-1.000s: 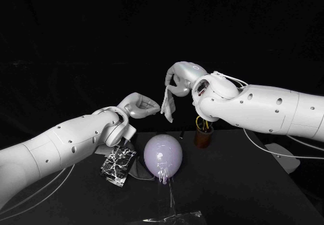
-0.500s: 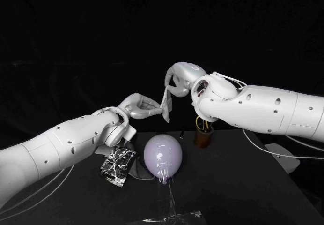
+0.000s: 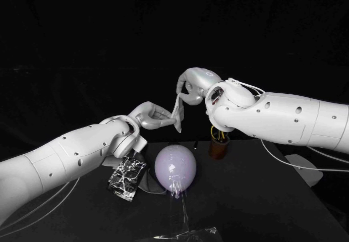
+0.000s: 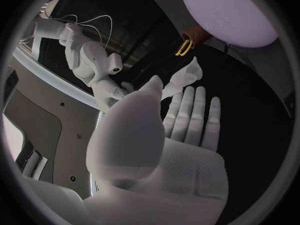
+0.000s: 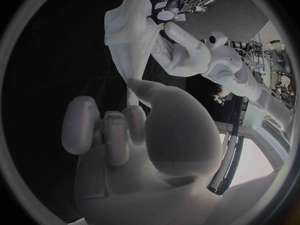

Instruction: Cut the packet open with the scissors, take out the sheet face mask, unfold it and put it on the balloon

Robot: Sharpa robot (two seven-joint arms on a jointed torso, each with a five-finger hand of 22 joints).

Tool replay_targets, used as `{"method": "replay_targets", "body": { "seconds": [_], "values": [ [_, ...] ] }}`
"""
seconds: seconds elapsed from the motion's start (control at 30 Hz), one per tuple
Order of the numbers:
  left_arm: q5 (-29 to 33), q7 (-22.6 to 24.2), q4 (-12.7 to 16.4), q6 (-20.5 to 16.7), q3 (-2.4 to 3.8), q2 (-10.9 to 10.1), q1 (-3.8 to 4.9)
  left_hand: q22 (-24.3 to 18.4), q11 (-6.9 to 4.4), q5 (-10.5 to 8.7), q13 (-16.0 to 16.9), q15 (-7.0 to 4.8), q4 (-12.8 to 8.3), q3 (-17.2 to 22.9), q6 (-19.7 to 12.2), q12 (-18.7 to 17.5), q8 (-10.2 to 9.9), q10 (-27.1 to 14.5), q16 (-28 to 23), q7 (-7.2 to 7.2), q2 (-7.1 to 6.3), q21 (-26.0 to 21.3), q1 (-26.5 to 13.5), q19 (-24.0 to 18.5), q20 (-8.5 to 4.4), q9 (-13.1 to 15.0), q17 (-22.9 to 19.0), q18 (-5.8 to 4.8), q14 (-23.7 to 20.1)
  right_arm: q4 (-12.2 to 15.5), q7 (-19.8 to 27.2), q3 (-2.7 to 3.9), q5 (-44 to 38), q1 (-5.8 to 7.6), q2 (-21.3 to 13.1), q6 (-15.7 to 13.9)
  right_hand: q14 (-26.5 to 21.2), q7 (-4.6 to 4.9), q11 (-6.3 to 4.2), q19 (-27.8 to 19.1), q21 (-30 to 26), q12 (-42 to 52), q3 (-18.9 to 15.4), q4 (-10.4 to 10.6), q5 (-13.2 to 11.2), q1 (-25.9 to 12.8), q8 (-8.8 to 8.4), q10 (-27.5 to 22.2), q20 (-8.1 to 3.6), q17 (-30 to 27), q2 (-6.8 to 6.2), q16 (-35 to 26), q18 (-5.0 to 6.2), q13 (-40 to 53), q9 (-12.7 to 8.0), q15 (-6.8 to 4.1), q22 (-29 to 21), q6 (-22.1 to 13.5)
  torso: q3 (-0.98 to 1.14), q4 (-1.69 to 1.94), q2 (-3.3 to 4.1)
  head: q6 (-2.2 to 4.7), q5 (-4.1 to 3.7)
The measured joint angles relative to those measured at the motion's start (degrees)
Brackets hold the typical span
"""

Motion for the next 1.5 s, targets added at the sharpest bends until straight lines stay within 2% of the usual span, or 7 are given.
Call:
{"method": "replay_targets", "body": {
  "seconds": [0.17,0.33,0.4,0.7,0.87,1.37,1.5],
  "values": [
    [-0.25,-0.29,-0.05,0.01,0.0,-0.02,0.0,0.23,-0.83,0.0,0.14,-0.32,-0.85,1.04,1.25,0.62,0.68,0.85,0.0,-0.42,2.21,0.0,2.84,1.73,-0.18,-0.25,0.2,-0.01,0.33,0.0,0.01,0.0,0.01,-0.01,0.1,-0.02,0.0,0.05,0.02,0.0,0.0,0.0,0.0,0.0,-0.09,0.0,0.0,0.01,0.0,0.0,0.0,0.0,0.0,-0.02,0.0,0.0,-0.01,-0.05,-0.01,0.0,0.01,0.01,-0.02],
    [-0.27,-0.31,-0.06,-0.05,-0.01,-0.13,0.0,0.35,-1.57,0.0,0.12,-0.95,-0.97,4.7,2.59,0.65,1.17,1.86,0.0,-1.16,5.14,0.34,5.93,3.34,-0.21,-0.53,0.38,-0.01,0.97,-0.1,0.02,0.0,0.01,-0.03,0.09,-0.02,0.0,0.06,0.15,-0.01,-0.01,-0.01,0.16,-0.16,-0.1,0.0,0.0,0.14,0.01,0.0,0.0,0.0,0.0,0.0,0.0,0.0,-0.04,-0.06,-0.02,0.01,0.01,0.01,-0.11],
    [-0.22,-0.27,-0.06,-0.09,-0.01,-0.2,0.0,0.38,-1.62,0.0,0.02,-1.13,-1.02,6.73,3.1,0.66,1.35,2.3,0.0,-1.23,5.62,0.49,7.22,3.72,-0.19,-0.68,0.44,-0.02,1.15,-0.18,0.02,0.0,0.01,-0.03,0.05,-0.02,0.0,0.07,0.16,-0.01,-0.01,-0.06,0.16,-0.17,-0.06,0.0,0.0,0.15,0.01,0.0,-0.01,-0.01,0.0,0.01,0.0,0.0,-0.04,-0.06,-0.02,0.02,0.01,0.02,-0.12],
    [0.26,0.35,-0.04,-0.21,-0.01,-0.37,0.0,0.38,-2.39,-0.02,-0.09,-1.36,-1.27,17.35,4.83,0.64,2.88,5.19,-0.28,-1.97,5.89,0.49,8.75,4.14,-0.19,-0.72,0.44,-0.02,2.2,-0.57,0.01,0.0,0.02,-0.04,0.04,0.0,0.0,-0.01,0.16,-0.02,-0.03,-0.07,0.16,-0.17,0.16,-0.16,0.0,0.15,0.01,-0.05,-0.17,-0.05,0.0,0.03,0.0,0.0,-0.02,0.03,-0.03,0.02,0.02,-0.04,-0.09],
    [0.99,0.94,0.07,-0.21,-0.01,-0.62,0.0,0.38,-2.54,-0.04,-0.09,-1.44,-1.79,22.6,4.83,0.34,3.72,6.06,-0.5,-1.97,5.22,0.49,6.82,4.35,0.02,-0.09,0.43,-0.02,2.7,-0.96,0.01,0.0,0.02,-0.09,0.03,0.06,0.0,-0.03,0.16,-0.02,-0.03,-0.07,0.16,-0.17,0.16,-0.24,0.0,0.14,0.02,-0.05,-0.24,-0.19,0.0,0.03,0.0,0.0,0.0,0.05,-0.02,0.0,0.02,-0.11,-0.08],
    [3.62,2.32,0.07,-0.86,0.13,-1.27,-0.01,0.43,-2.86,-0.23,-0.09,-1.66,-3.16,25.96,5.32,0.14,5.54,7.59,-0.74,-2.5,4.98,0.49,3.91,4.96,-0.18,0.96,0.55,-0.03,3.31,-0.67,0.2,-0.01,0.58,-2.15,-1.23,0.17,0.0,-0.02,0.13,-0.12,-0.03,-0.09,0.16,-0.16,0.15,-0.32,0.0,0.11,0.11,0.0,-0.32,0.0,0.0,-0.02,0.0,0.0,-0.01,0.05,0.03,-0.04,0.03,-0.24,0.04],
    [4.16,2.41,-0.11,-1.45,0.23,-1.54,0.36,0.45,-3.03,-0.23,-0.07,-1.96,-3.72,26.84,5.31,0.15,6.02,8.02,-0.74,-2.5,4.43,0.49,3.36,5.08,-0.29,1.28,0.67,-0.04,3.62,-0.12,0.36,-0.03,0.93,-3.09,-1.93,0.08,0.0,-0.01,0.13,-0.12,-0.03,-0.1,0.16,-0.16,0.14,-0.37,0.0,0.1,0.11,0.0,-0.38,-0.01,0.0,-0.01,0.0,0.0,-0.04,0.05,0.08,-0.05,0.03,-0.31,0.09]
  ]
}}
